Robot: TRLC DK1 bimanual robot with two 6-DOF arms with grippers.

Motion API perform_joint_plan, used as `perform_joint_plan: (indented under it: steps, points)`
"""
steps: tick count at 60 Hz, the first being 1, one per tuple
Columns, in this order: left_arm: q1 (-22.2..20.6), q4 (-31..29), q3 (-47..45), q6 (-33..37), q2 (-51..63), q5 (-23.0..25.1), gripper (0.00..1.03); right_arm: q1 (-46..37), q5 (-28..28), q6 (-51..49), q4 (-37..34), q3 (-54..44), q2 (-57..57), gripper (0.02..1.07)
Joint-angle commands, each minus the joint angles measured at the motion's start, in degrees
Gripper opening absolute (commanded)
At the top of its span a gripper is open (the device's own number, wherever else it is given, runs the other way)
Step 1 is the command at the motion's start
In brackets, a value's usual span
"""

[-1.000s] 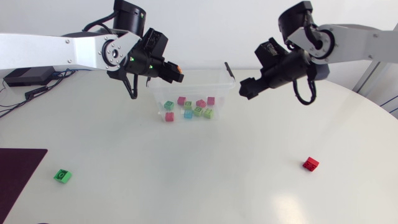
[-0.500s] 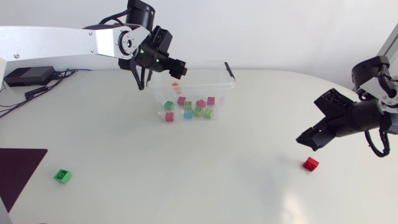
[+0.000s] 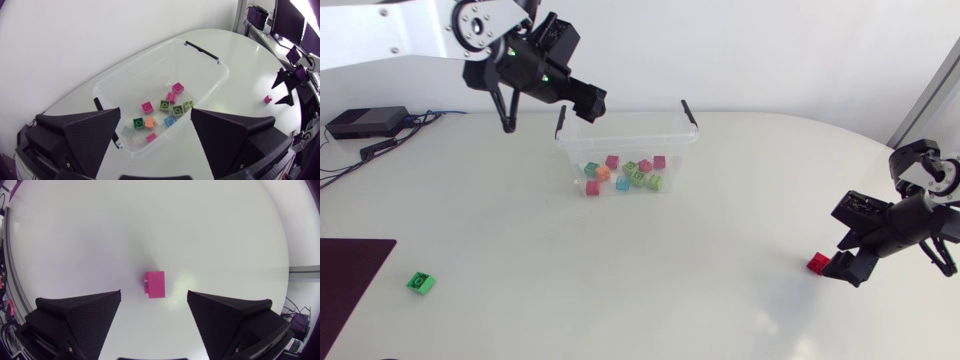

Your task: Pick up the duplo bricks and place them in the container

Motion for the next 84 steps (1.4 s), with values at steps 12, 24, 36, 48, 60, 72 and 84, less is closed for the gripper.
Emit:
perform_joint_plan:
  steps: [12, 24, 36, 48, 60, 72, 84]
  points:
    - [6.45, -5.07, -16.51, 8.37, -14.95, -0.6, 0.99, 1.43, 0.84, -3.05, 3.38, -1.8, 6.4, 0.87]
    - [13.04, -8.23, -28.11, 14.96, -23.83, -0.69, 0.99, 1.87, 0.58, -3.4, 4.87, 0.13, 10.88, 0.64]
    - [19.63, -9.46, -36.55, 20.15, -29.54, -0.78, 0.99, 1.08, -0.39, -4.63, 3.73, 0.13, 8.25, 0.21]
    - [25.26, -10.52, -41.64, 22.61, -32.88, -0.78, 0.99, 2.4, -3.2, -2.96, 0.04, 0.57, -1.86, 0.21]
    - [32.81, -10.25, -47.01, 26.04, -33.85, -0.78, 0.99, 6.35, -7.86, 2.31, -2.07, 3.03, -9.59, 0.21]
    - [39.76, -8.58, -49.56, 27.62, -29.63, -1.31, 0.99, 10.66, -11.64, 9.78, -2.86, 10.24, -11.26, 0.21]
    - [42.66, -4.8, -53.86, 28.32, -24.79, -2.45, 0.99, 17.52, -12.08, 17.78, -1.63, 15.69, -11.35, 0.21]
